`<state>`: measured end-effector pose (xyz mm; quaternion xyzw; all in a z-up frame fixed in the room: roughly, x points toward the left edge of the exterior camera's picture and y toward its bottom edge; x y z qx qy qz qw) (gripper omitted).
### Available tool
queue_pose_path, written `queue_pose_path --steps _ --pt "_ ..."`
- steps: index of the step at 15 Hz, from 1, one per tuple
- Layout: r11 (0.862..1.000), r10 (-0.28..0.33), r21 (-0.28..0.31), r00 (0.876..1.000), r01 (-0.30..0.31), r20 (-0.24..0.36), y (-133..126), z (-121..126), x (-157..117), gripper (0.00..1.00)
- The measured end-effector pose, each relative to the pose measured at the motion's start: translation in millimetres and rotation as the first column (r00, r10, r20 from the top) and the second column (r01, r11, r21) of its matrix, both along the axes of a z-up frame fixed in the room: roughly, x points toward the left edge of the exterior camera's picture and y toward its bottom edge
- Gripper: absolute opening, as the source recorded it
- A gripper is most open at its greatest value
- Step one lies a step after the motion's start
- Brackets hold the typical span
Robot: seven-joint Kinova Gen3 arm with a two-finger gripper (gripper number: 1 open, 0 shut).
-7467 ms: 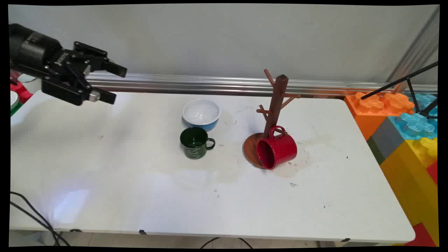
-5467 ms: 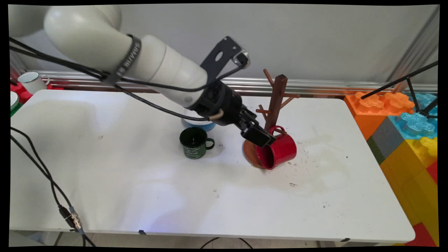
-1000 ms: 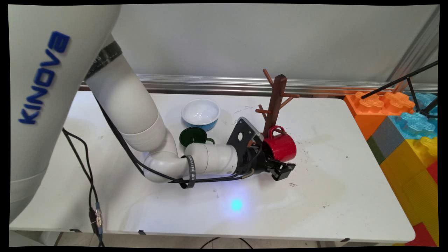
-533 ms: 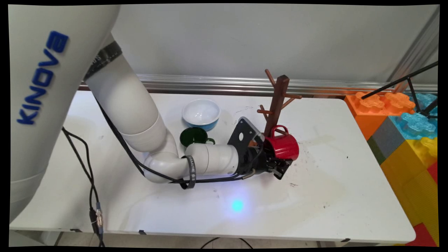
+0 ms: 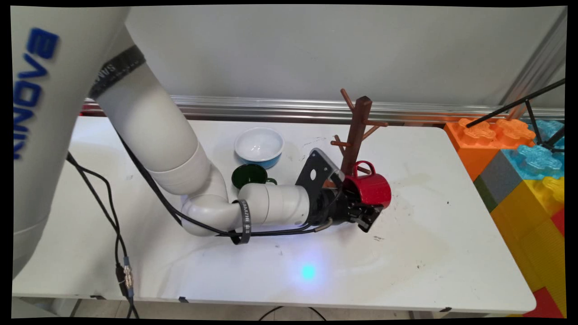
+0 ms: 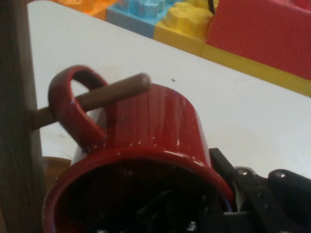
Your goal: Place the picked object on the table
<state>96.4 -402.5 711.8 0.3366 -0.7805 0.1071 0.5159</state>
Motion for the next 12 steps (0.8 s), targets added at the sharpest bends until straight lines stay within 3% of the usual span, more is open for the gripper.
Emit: queue_pose_path --steps 12 --pt "0.998 -0.06 -0.013 0.998 0.059 -0.037 24.0 34.4 -12.6 0.0"
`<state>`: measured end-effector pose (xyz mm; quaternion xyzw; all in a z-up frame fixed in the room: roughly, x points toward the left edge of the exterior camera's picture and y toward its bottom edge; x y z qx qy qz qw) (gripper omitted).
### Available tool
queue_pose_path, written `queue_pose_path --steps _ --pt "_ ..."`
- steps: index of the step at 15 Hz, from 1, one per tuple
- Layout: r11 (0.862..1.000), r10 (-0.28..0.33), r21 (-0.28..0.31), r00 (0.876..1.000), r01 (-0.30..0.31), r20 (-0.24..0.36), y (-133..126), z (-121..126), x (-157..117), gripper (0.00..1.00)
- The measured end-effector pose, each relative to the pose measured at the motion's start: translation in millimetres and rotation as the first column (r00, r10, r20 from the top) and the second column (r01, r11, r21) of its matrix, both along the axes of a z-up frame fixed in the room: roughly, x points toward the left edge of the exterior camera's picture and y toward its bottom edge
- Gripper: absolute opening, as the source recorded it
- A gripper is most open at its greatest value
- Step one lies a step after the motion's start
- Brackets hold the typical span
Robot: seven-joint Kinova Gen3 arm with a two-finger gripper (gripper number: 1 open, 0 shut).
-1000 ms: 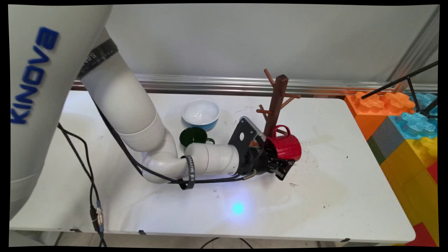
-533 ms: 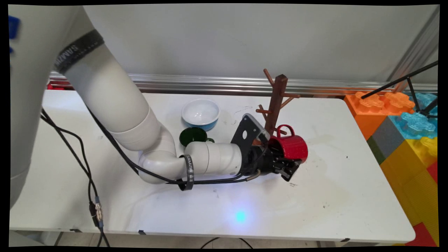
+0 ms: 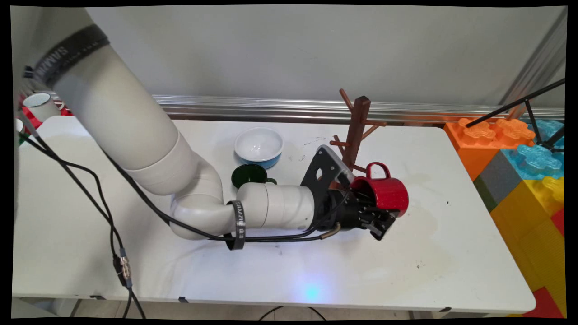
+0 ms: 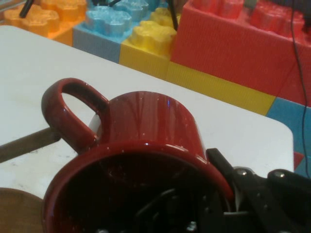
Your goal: Place the picked object on the table
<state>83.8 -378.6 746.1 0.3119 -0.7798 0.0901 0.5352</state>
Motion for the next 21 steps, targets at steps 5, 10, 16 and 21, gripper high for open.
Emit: queue_pose_path --steps 5,10,16,21 --pt "1.0 -0.015 0.004 0.999 0.015 0.034 10.8 14.9 1.8 0.0" --pt "0.999 -0.022 0.029 0.992 0.018 0.122 15.5 25.5 7.7 0.0" --pt "0.997 -0.041 0.065 0.975 0.027 0.219 16.9 35.1 14.2 0.0" --pt "0.995 -0.059 0.098 0.955 0.032 0.29 16.4 51.6 14.9 0.0"
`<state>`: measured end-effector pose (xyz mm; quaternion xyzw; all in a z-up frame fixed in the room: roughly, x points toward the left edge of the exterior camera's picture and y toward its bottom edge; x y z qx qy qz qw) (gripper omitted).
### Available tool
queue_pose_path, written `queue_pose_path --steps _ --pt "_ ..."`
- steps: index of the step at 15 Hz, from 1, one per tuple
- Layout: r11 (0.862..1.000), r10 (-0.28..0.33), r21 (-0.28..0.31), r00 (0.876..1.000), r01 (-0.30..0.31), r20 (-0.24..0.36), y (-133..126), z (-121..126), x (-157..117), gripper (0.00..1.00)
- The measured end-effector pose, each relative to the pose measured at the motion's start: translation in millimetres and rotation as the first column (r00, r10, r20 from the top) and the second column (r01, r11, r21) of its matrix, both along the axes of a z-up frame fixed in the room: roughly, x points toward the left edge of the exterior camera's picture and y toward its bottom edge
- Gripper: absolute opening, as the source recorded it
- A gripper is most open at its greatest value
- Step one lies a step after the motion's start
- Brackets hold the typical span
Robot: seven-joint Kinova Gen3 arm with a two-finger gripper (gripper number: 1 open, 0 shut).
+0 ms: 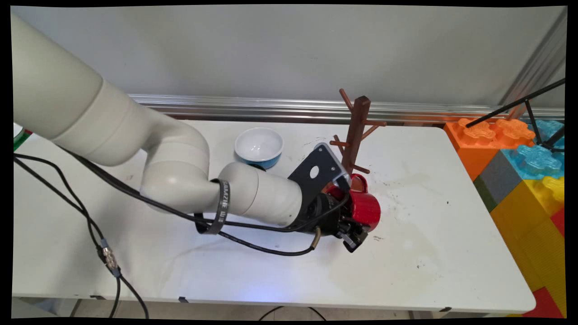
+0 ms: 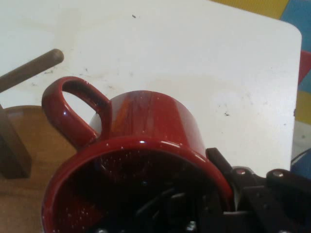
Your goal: Place the picked object on the table
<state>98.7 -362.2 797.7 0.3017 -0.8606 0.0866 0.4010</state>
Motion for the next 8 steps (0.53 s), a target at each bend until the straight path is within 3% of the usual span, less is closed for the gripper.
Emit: queue_pose_path --steps 8 --pt "0.999 -0.022 0.041 0.996 0.019 0.091 2.6 32.3 -0.6 0.0"
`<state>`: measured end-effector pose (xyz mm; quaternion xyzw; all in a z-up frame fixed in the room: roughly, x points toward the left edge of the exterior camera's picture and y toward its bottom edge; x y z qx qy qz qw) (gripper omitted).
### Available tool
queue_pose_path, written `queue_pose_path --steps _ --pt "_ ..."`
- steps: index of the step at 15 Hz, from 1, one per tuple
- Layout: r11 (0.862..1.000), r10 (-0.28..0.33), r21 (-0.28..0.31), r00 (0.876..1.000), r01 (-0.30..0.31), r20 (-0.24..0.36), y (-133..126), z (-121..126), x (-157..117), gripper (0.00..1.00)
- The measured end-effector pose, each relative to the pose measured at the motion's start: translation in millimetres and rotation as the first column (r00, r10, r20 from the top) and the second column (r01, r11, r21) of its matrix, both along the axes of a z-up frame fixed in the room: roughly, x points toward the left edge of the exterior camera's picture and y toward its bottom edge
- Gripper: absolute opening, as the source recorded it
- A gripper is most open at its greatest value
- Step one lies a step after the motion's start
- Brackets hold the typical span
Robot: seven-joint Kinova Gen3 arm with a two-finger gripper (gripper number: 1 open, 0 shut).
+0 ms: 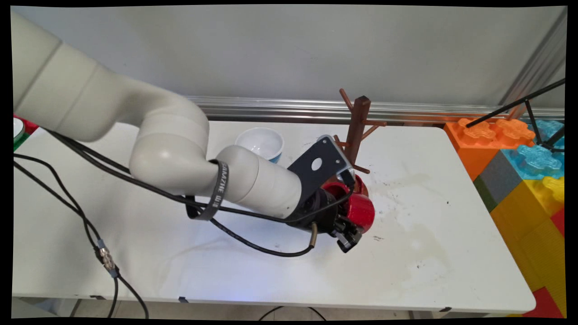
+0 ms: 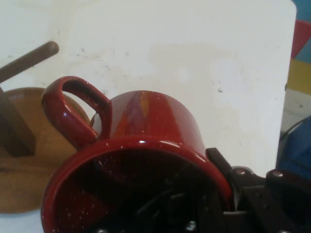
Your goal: Place the picked object on the table
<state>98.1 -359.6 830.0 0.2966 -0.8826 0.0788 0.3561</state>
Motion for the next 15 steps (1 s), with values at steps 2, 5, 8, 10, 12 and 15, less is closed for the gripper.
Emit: queue_pose_path --steps 2,5,8,10,12,15 --pt "1.0 -0.006 0.011 1.0 0.005 0.031 1.4 12.2 2.1 0.0" --pt "1.0 -0.017 0.023 0.998 0.015 0.067 3.5 28.9 5.4 0.0" --pt "0.999 -0.034 0.035 0.993 0.03 0.114 6.0 49.6 13.0 0.0" --pt "0.998 -0.053 0.042 0.987 0.047 0.153 7.8 61.8 20.6 0.0" --pt "0.996 -0.078 0.049 0.977 0.07 0.197 10.1 73.0 30.5 0.0" --pt "0.993 -0.115 0.066 0.956 0.101 0.269 14.6 86.7 49.3 0.0"
